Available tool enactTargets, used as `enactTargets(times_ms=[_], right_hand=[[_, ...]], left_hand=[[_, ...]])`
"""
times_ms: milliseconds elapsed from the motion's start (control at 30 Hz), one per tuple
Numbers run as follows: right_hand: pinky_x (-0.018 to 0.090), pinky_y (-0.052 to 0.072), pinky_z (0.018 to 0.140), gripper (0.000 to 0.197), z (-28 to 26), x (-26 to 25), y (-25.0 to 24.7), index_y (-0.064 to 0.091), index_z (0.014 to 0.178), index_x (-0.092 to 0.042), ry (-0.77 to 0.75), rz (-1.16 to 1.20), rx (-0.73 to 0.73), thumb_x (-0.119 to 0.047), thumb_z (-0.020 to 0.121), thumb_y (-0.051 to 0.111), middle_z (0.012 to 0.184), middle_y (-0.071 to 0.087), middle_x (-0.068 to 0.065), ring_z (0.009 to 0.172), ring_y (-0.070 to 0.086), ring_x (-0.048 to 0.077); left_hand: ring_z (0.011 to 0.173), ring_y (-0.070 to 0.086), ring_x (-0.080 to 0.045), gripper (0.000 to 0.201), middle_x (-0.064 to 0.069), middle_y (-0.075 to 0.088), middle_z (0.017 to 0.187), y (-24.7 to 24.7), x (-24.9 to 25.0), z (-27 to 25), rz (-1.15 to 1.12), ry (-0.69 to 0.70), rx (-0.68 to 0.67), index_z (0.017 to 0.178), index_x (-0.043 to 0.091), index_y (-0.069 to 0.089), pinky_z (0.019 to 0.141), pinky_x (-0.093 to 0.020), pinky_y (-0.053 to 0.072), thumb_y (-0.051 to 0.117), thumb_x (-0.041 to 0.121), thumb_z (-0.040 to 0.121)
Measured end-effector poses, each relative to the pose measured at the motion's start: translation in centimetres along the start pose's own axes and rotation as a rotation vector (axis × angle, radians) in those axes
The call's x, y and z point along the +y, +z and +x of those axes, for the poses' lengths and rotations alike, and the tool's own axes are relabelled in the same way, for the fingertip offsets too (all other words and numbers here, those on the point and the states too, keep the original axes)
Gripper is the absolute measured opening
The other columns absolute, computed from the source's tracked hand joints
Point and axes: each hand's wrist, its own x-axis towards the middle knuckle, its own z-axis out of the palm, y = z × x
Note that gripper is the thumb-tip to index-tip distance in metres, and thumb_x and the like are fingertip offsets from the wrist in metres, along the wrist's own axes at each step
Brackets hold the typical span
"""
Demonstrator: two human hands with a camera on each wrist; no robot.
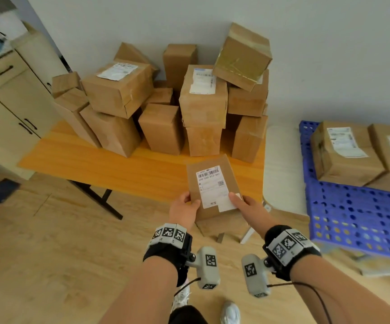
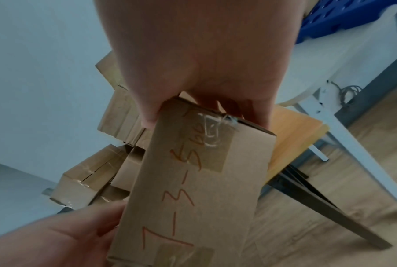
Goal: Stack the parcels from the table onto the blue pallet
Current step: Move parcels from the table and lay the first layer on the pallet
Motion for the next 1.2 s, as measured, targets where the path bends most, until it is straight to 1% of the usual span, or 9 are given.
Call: enactTargets(times_ms=[100,167,300,433,533,633,800,1033,1200], right_hand=[[0.030,0.045,0.093,0.046,-0.4,1.1,-0.9,0.056,0.129,-0.021,0.017,0.022,-0.022,-0.052,0.096,0.051,0.120,0.065,-0.004,0.105,0.062,0.014],[0.027,0.048,0.088,0.042,-0.5,1.6,-1.4,0.055,0.131,-0.020,0.021,0.009,-0.029,-0.043,0.097,0.055,0.119,0.066,-0.005,0.103,0.062,0.013],[0.019,0.048,0.071,0.036,-0.4,2.1,-1.7,0.055,0.131,-0.017,0.036,0.011,-0.028,-0.026,0.096,0.058,0.115,0.066,-0.004,0.096,0.063,0.010],[0.032,0.053,0.086,0.040,-0.4,2.4,-2.2,0.053,0.132,-0.016,0.091,0.072,0.055,-0.021,0.093,0.059,0.117,0.066,0.001,0.101,0.063,0.017],[0.034,0.052,0.086,0.040,-1.1,2.5,-3.2,0.049,0.131,-0.017,0.117,0.114,0.161,-0.018,0.093,0.058,0.111,0.063,-0.002,0.100,0.062,0.019],[0.037,0.052,0.091,0.044,-2.0,2.8,-4.8,0.049,0.135,-0.015,0.121,0.152,0.277,-0.023,0.093,0.060,0.116,0.063,0.000,0.103,0.062,0.019],[0.041,0.048,0.098,0.065,-4.2,4.6,-8.4,0.045,0.138,-0.016,0.140,0.193,0.489,-0.052,0.088,0.063,0.130,0.056,0.000,0.115,0.057,0.021],[0.039,0.055,0.083,0.046,-7.0,8.2,-14.9,0.053,0.127,-0.018,0.163,0.273,0.656,-0.041,0.090,0.066,0.116,0.064,0.001,0.097,0.064,0.018],[0.044,0.054,0.089,0.053,-7.9,11.3,-20.0,0.053,0.129,-0.018,0.190,0.268,0.670,-0.045,0.086,0.068,0.118,0.064,0.000,0.100,0.065,0.020]], left_hand=[[0.112,0.058,-0.019,0.042,-0.001,0.061,0.130,1.3,-0.3,-0.5,-0.004,-0.003,0.010,0.139,0.019,0.048,0.087,-0.027,0.045,0.055,0.020,0.098],[0.112,0.057,-0.018,0.045,-0.001,0.059,0.132,1.7,-0.5,-0.9,-0.002,-0.026,0.002,0.142,0.019,0.045,0.084,-0.024,0.043,0.056,0.021,0.098],[0.119,0.057,-0.021,0.046,-0.003,0.059,0.135,2.0,-0.6,-1.2,0.027,-0.032,-0.027,0.141,0.015,0.047,0.092,-0.026,0.045,0.057,0.021,0.096],[0.116,0.059,-0.024,0.048,-0.006,0.061,0.130,2.2,0.4,-0.5,-0.031,-0.004,-0.080,0.139,0.010,0.049,0.101,-0.039,0.048,0.063,0.020,0.093],[0.111,0.061,-0.023,0.047,-0.007,0.063,0.126,3.1,1.5,-0.2,-0.093,0.029,-0.140,0.137,0.009,0.051,0.100,-0.041,0.049,0.063,0.018,0.092],[0.111,0.061,-0.020,0.043,-0.002,0.063,0.125,4.9,3.0,0.1,-0.077,0.085,-0.210,0.135,0.014,0.053,0.099,-0.040,0.050,0.062,0.019,0.093],[0.109,0.062,-0.017,0.043,0.003,0.063,0.125,9.2,5.7,-0.5,-0.048,0.166,-0.327,0.133,0.020,0.053,0.096,-0.040,0.052,0.063,0.024,0.092],[0.106,0.064,-0.016,0.041,0.002,0.067,0.119,16.5,9.0,-2.9,0.040,0.270,-0.484,0.133,0.016,0.055,0.096,-0.039,0.052,0.062,0.024,0.093],[0.106,0.064,-0.019,0.038,0.000,0.067,0.119,21.9,10.8,-4.6,0.134,0.334,-0.516,0.132,0.018,0.058,0.096,-0.040,0.051,0.060,0.021,0.094]])
